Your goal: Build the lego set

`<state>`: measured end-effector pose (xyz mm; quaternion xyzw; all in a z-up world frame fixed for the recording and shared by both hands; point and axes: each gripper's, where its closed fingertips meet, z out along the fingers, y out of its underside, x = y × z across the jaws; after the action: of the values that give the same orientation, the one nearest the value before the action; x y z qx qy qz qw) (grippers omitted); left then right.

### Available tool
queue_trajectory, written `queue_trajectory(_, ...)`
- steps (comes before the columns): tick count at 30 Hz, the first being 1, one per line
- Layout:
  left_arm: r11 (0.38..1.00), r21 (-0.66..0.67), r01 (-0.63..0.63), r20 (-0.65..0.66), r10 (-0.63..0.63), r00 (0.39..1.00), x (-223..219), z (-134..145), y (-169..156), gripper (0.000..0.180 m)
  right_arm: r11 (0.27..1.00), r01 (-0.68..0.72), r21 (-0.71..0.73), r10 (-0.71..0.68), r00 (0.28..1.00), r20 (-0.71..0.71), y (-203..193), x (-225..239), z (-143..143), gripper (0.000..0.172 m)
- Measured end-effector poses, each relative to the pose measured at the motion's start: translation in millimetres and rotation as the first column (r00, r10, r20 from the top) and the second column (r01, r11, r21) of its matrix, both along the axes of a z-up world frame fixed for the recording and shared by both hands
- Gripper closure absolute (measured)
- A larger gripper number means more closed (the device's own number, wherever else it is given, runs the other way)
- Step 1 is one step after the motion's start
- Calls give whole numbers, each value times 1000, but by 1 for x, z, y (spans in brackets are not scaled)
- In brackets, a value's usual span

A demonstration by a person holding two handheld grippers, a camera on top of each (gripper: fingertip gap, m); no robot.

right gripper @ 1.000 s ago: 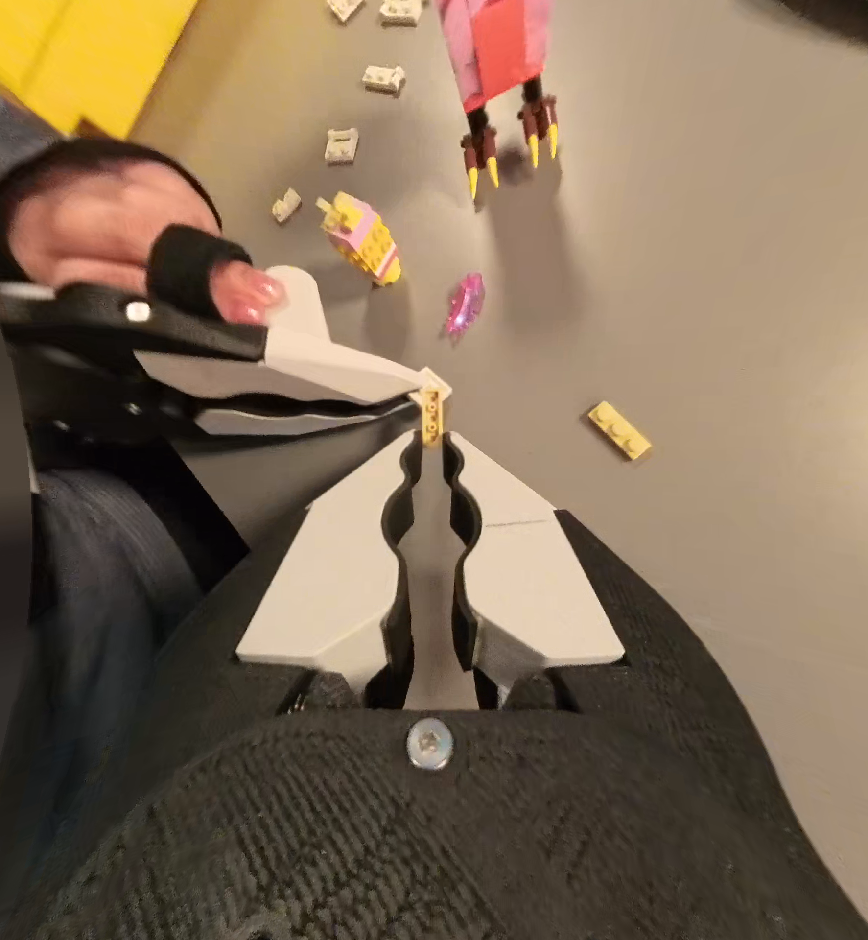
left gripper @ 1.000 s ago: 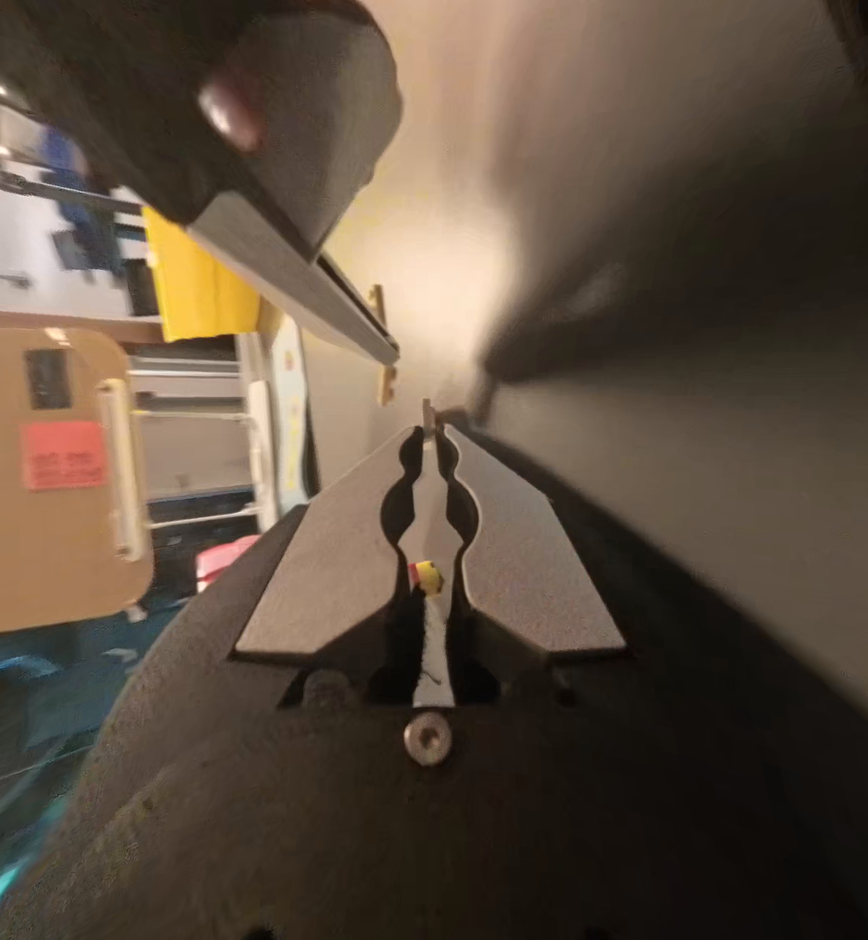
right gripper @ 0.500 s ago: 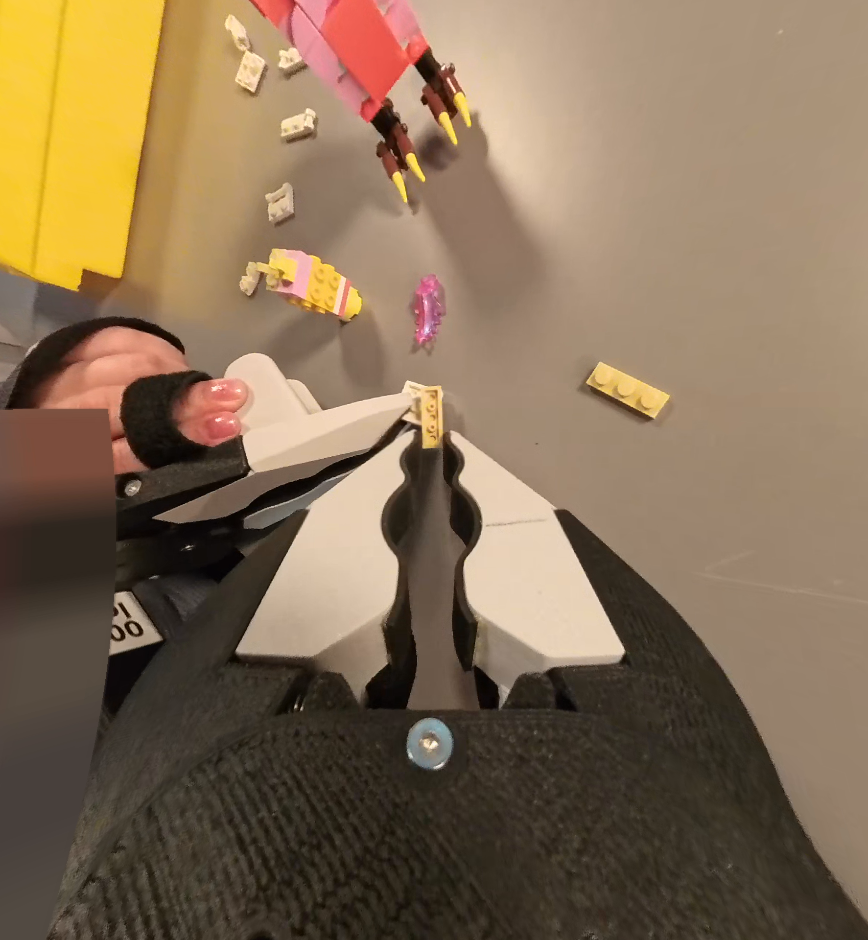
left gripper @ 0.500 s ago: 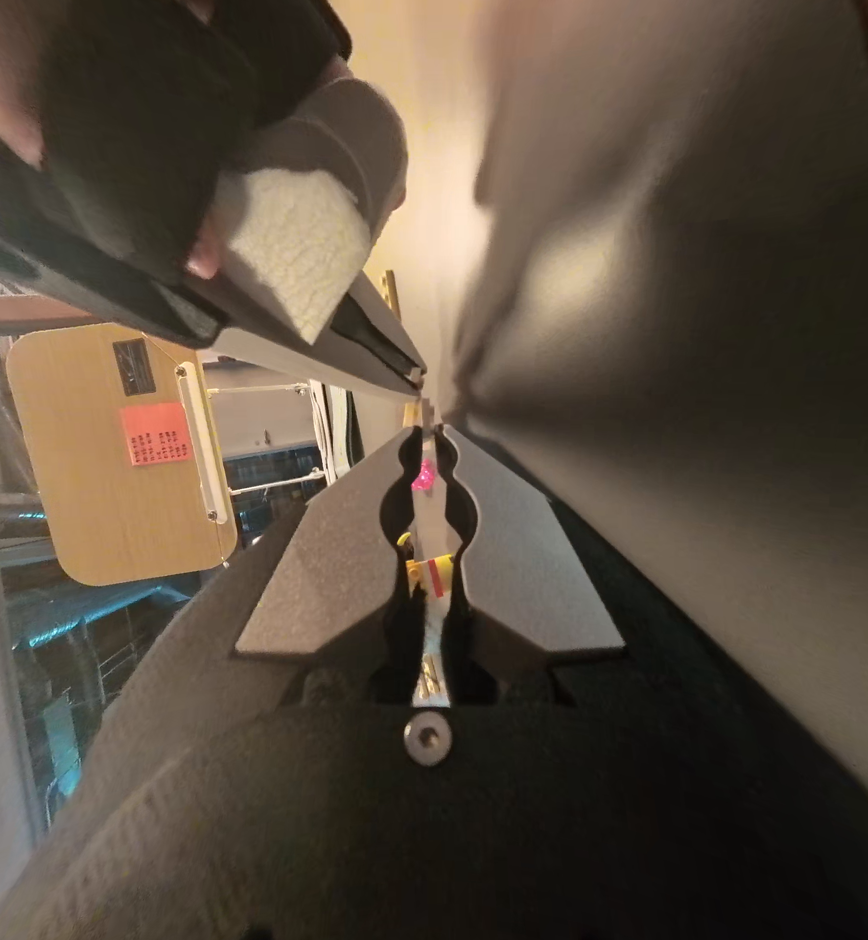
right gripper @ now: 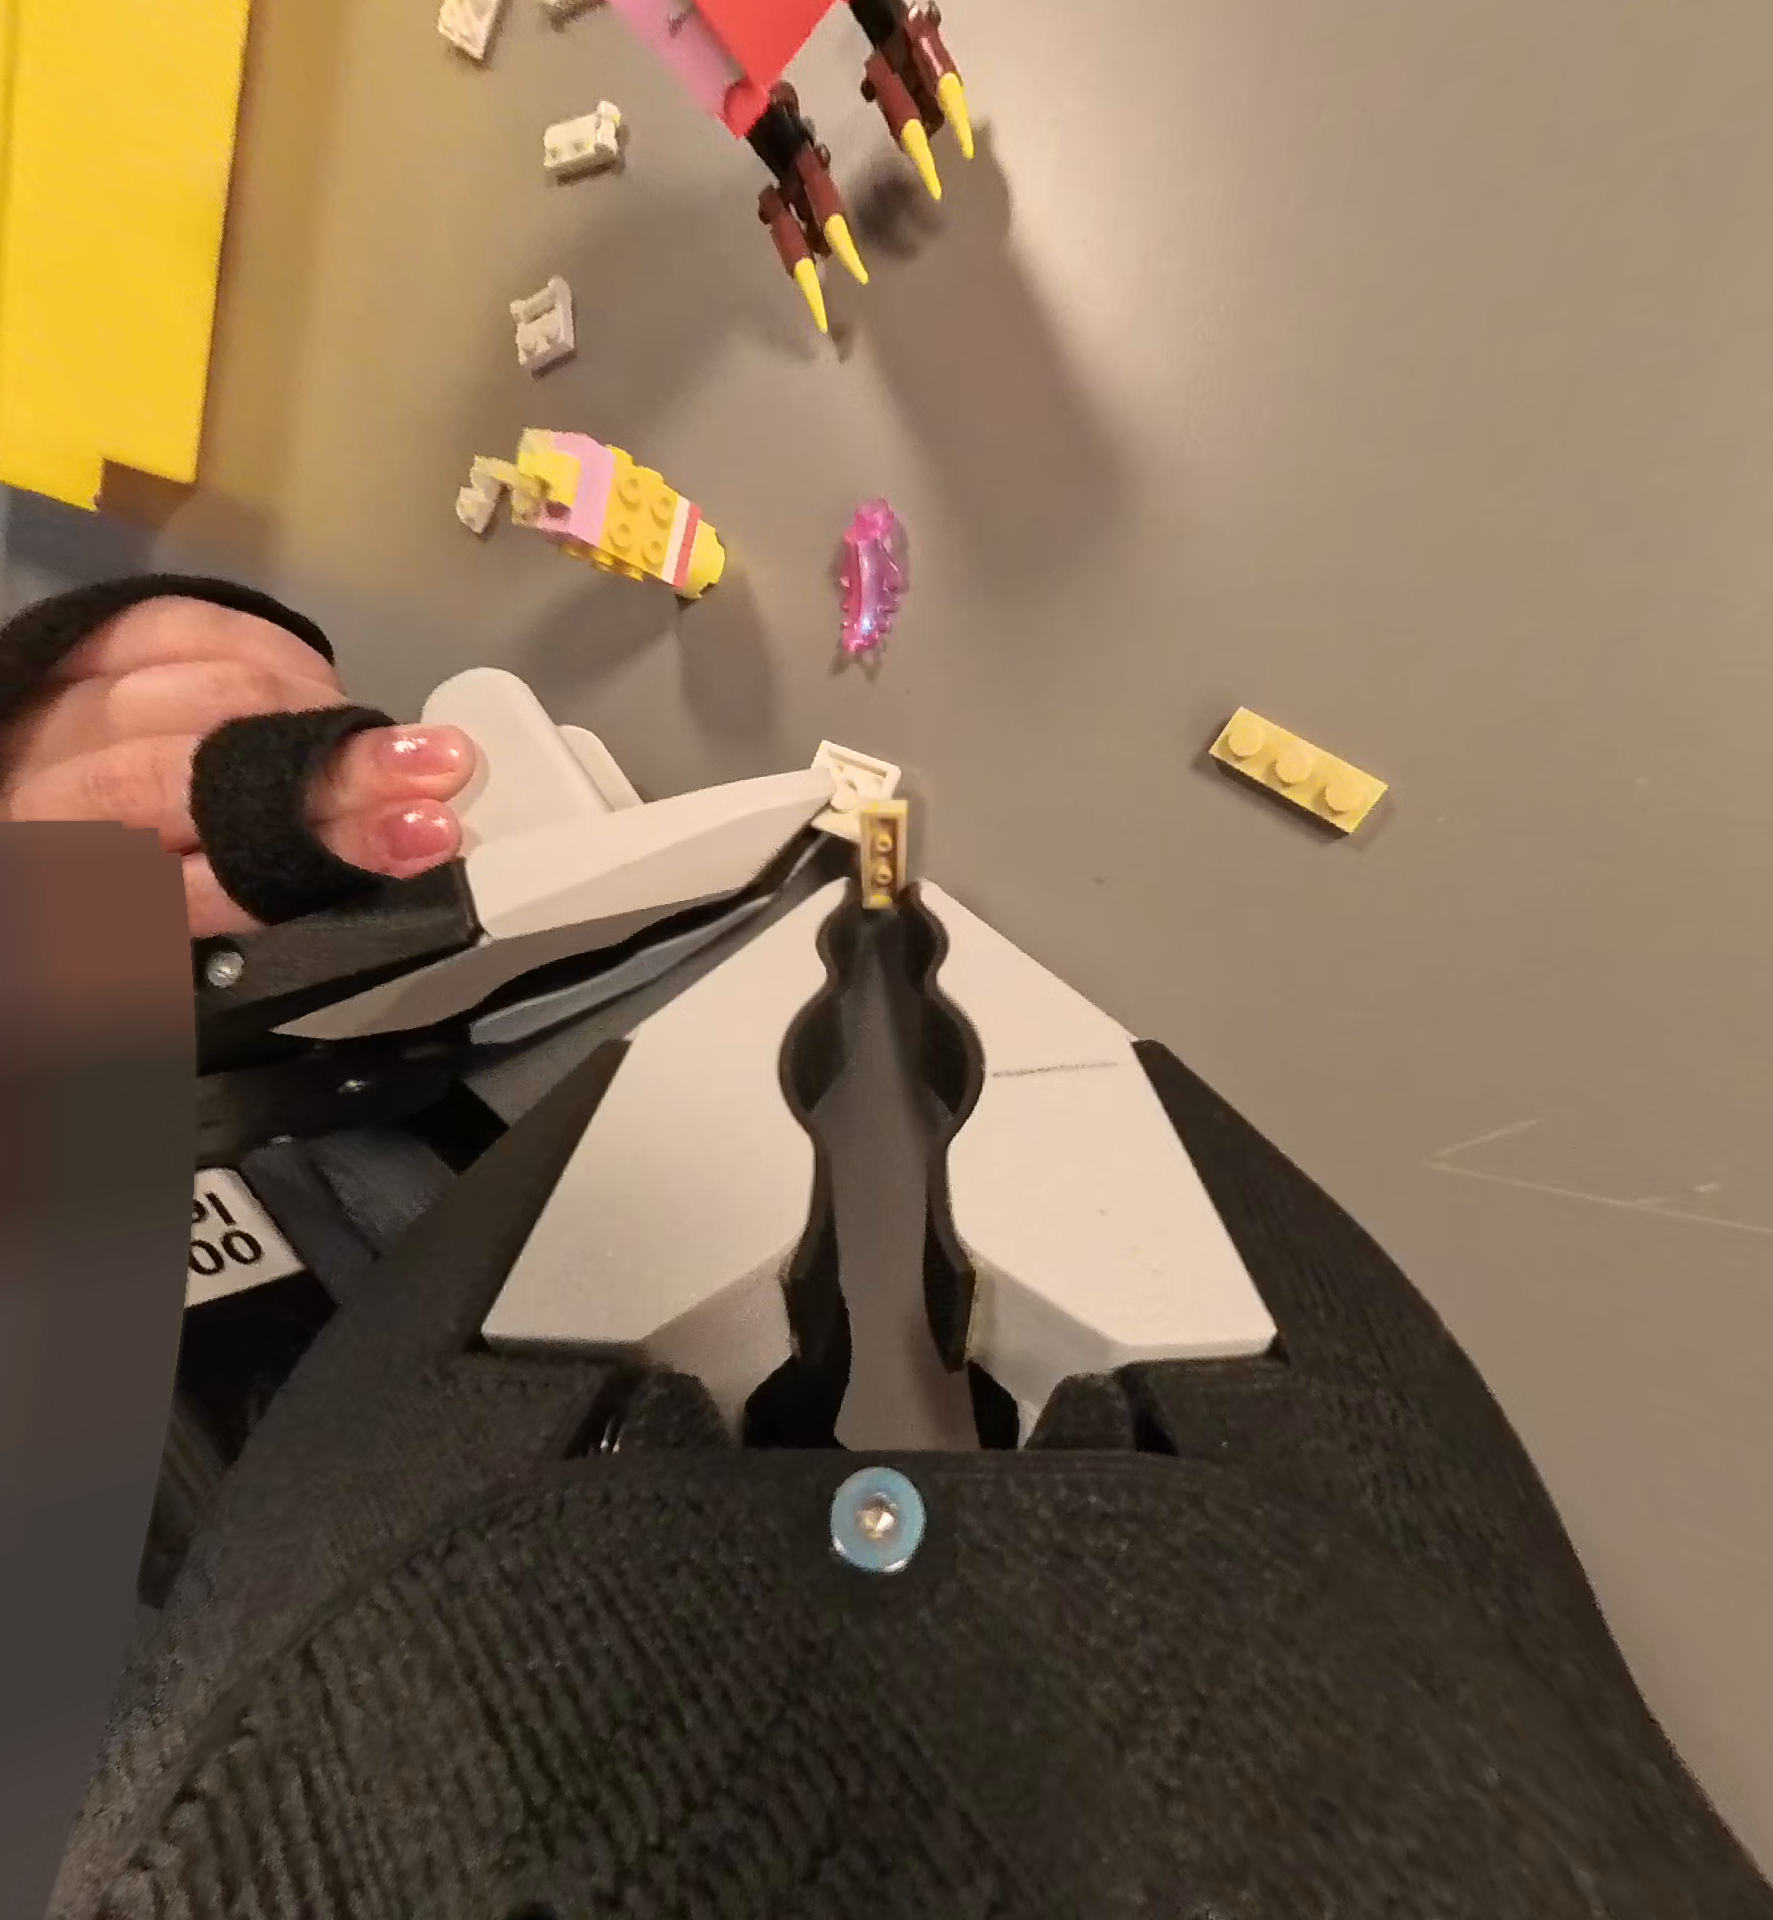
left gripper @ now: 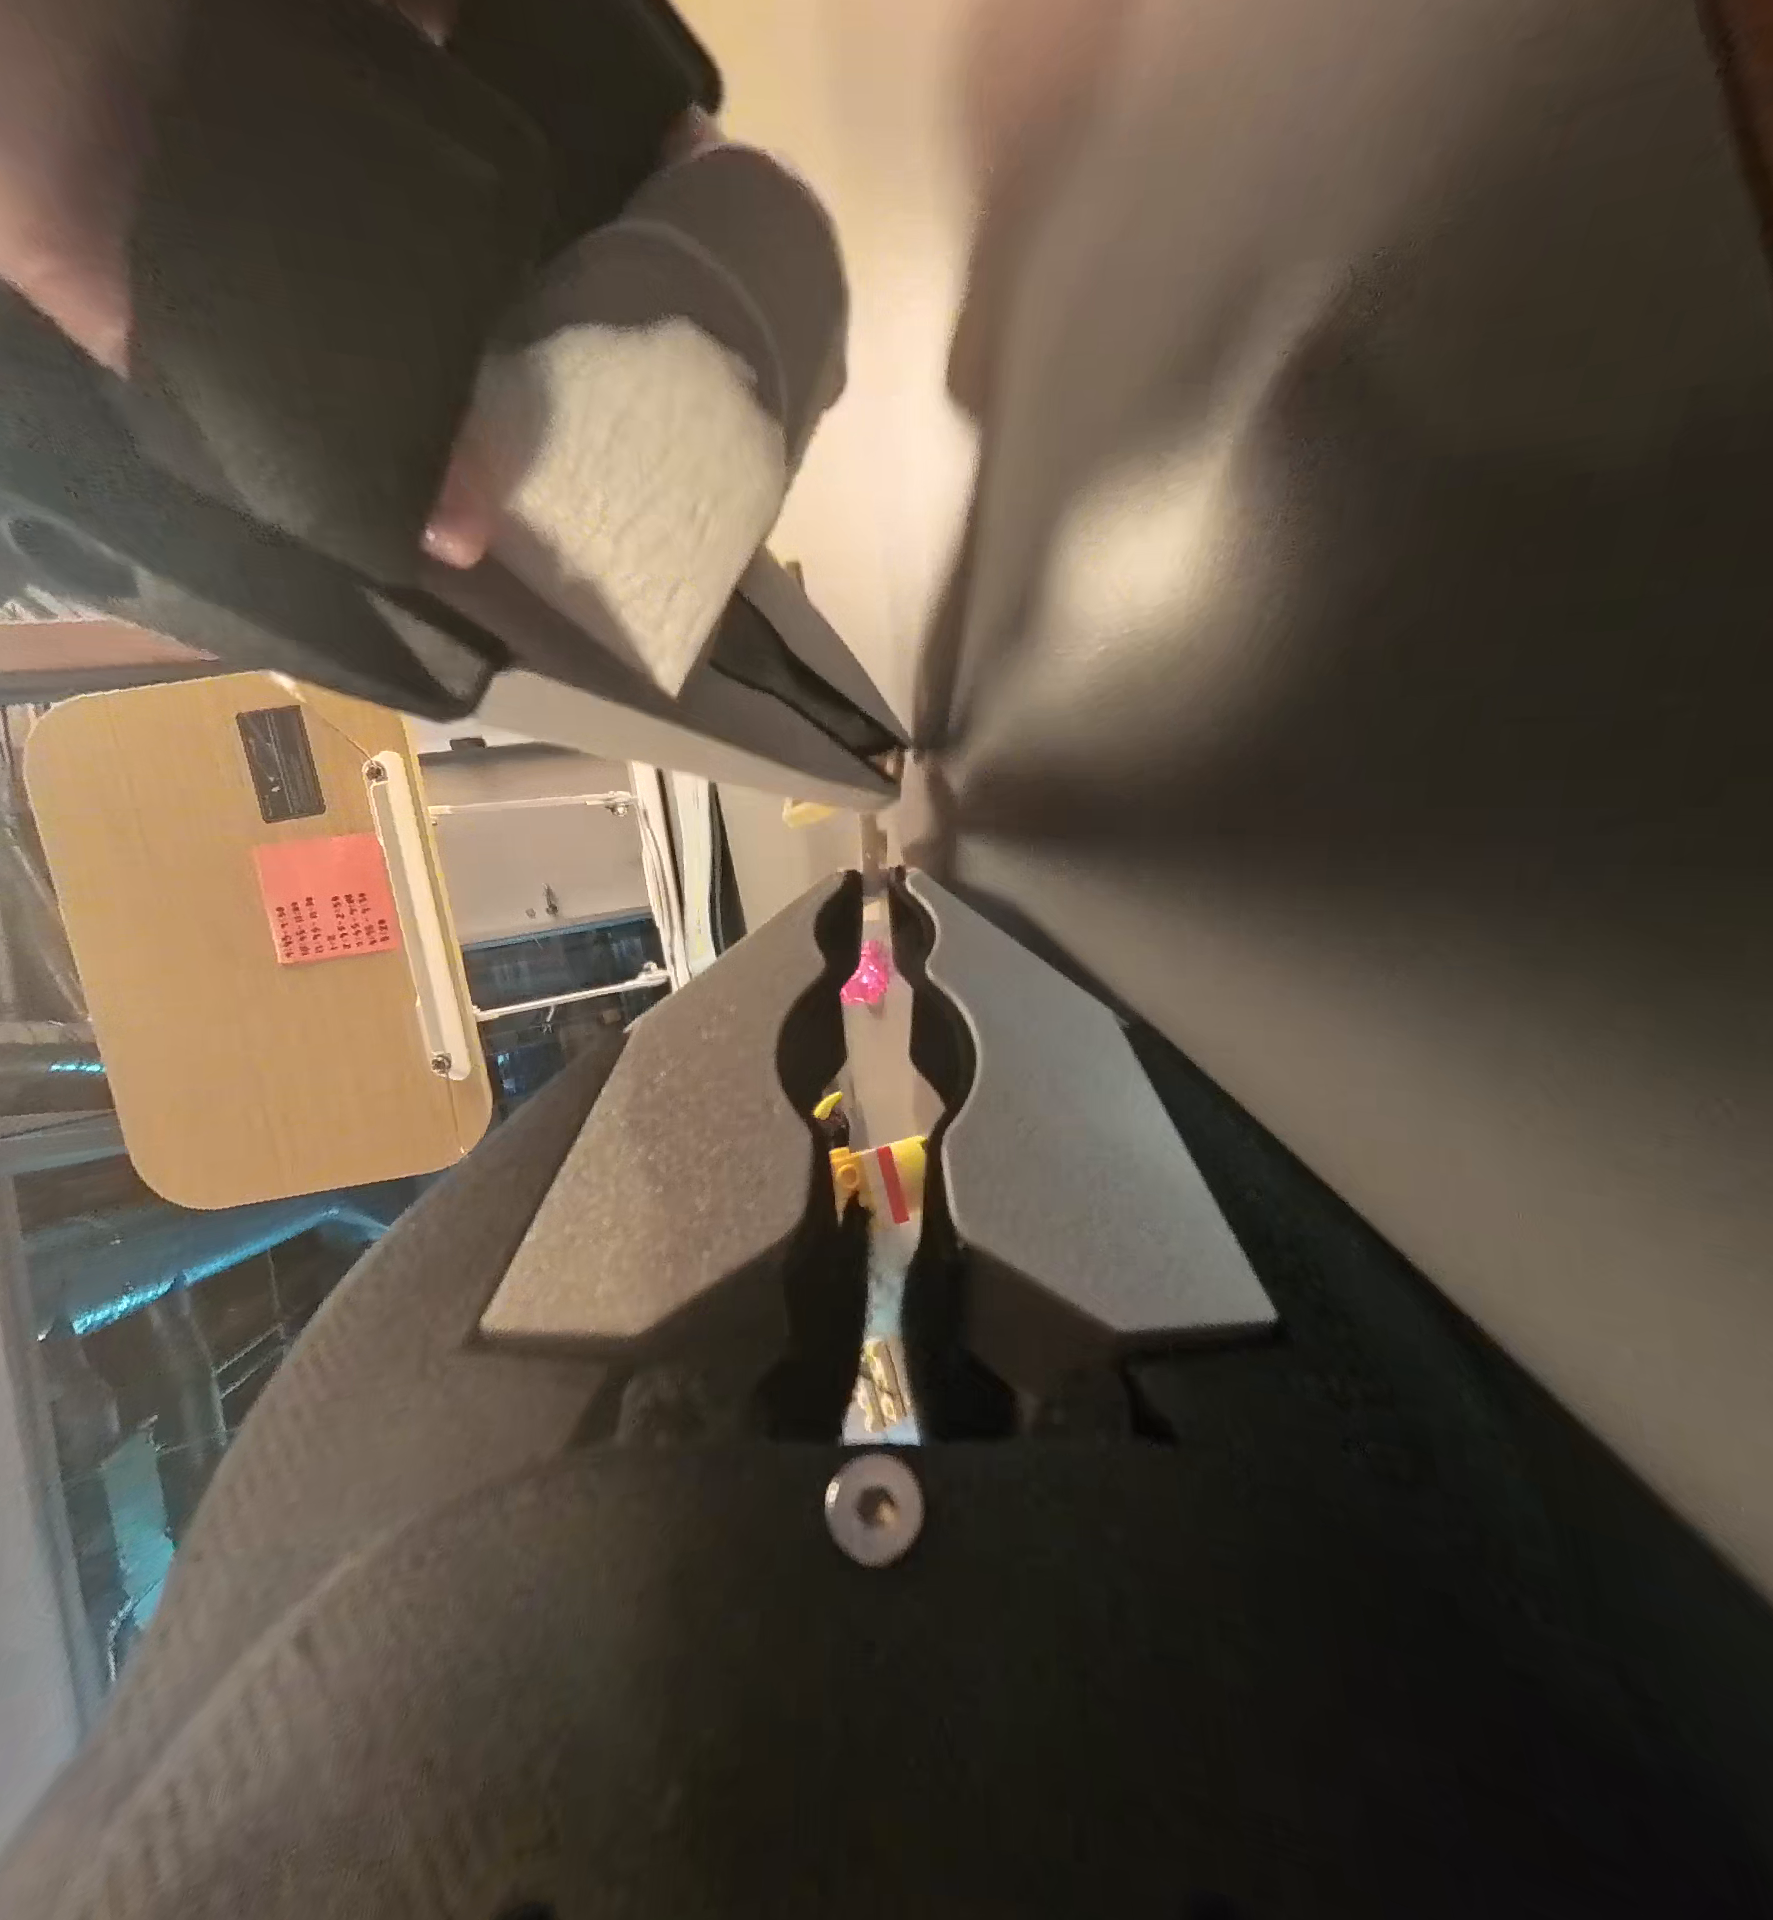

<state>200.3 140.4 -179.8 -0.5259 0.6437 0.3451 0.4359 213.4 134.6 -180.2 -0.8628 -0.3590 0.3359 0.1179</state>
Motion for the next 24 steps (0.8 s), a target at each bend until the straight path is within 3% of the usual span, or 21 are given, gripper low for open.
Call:
queue_trajectory(9, 1000, 2, 11, -5, -11, 1000, 0, 0, -1, 177, 972, -179, 149, 140, 961, 240, 10, 24, -2, 166)
queue_trajectory(16, 1000, -5, 17, 4, -17, 1000, 0, 0, -2, 177, 943, -256, 215, 190, 939, 286, 17, 26, 4, 151)
queue_trajectory(18, 1000, -7, 22, 5, -22, 1000, 0, 0, -2, 177, 906, -321, 278, 239, 926, 291, 18, 27, 5, 147)
queue_trajectory(22, 999, -12, 41, 7, -41, 999, 1, -1, -3, 177, 722, -501, 478, 387, 864, 323, 23, 33, 6, 147)
queue_trajectory(24, 999, -17, 43, 12, -43, 999, 1, -1, -3, 177, 701, -513, 495, 438, 858, 269, 17, 33, 4, 147)
